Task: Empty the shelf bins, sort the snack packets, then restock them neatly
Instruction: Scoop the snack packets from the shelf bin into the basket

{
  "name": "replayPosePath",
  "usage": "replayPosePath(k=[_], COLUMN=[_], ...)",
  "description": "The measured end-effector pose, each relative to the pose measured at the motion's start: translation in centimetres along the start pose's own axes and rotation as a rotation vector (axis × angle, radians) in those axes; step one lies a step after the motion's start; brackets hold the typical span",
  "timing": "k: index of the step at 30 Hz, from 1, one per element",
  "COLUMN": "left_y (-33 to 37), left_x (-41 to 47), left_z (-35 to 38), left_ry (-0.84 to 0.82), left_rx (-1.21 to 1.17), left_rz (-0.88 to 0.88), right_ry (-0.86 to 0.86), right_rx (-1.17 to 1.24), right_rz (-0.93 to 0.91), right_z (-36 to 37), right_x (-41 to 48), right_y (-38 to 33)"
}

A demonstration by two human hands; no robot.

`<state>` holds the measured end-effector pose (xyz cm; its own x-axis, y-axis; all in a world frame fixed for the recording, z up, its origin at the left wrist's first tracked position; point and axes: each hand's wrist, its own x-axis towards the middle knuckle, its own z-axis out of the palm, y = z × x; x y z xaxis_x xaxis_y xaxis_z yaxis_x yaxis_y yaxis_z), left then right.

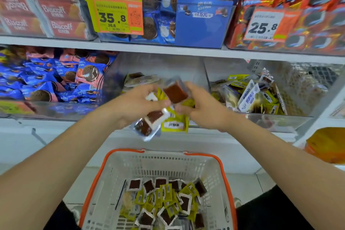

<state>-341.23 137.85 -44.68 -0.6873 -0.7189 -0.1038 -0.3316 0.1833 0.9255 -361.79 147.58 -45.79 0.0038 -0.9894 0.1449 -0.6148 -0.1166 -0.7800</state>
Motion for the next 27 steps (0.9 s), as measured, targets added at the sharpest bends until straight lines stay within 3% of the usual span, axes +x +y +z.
replayPosePath(k=[3,5,7,9,12,14,15,16,20,22,25,27], left_y=[-1.8,-2.1,-1.9,-1.7,-1.9,-2.3,-2.5,-2.6,-3.9,-4.4,-4.3,-4.1], left_x=[-0.9,-1.4,-1.5,-1.3,0.2,1.5,2.3,2.9,5.5,6.7,8.3,9.3], left_z=[0.5,0.9,0.8,0.3,-1.5,-2.6,-3.2,-3.5,-4.8,-5.5,-5.8,-5.2], left_ry=[-0.224,-0.428,-0.507,-0.380,0.079,0.290,0.325,0.307,0.083,-0.011,-0.088,-0.133], left_rx=[0.341,0.549,0.759,0.813,0.762,0.833,0.869,0.910,0.854,0.781,0.803,0.899], left_rz=[-0.101,-0.216,-0.236,-0.104,0.066,0.070,0.067,0.022,-0.296,-0.351,-0.377,-0.400], right_ry=[-0.260,-0.463,-0.648,-0.595,-0.131,0.139,0.189,0.164,-0.323,-0.468,-0.539,-0.511], right_rx=[0.071,-0.183,-0.377,-0.281,-0.067,-0.226,-0.322,-0.398,-0.519,-0.564,-0.717,-0.690], right_rz=[0.181,0.161,0.148,0.141,0.131,0.105,0.106,0.129,0.312,0.331,0.342,0.335], right_z=[2.2,2.6,2.1,1.1,0.0,-0.4,-0.2,0.1,1.7,2.4,3.9,4.7], right_x=[-2.0,-2.8,-2.8,-1.7,1.0,3.5,4.8,6.0,10.6,12.2,13.7,14.1], right_y=[2.0,2.4,2.0,1.2,0.5,1.1,1.9,2.6,5.3,6.2,7.4,7.7])
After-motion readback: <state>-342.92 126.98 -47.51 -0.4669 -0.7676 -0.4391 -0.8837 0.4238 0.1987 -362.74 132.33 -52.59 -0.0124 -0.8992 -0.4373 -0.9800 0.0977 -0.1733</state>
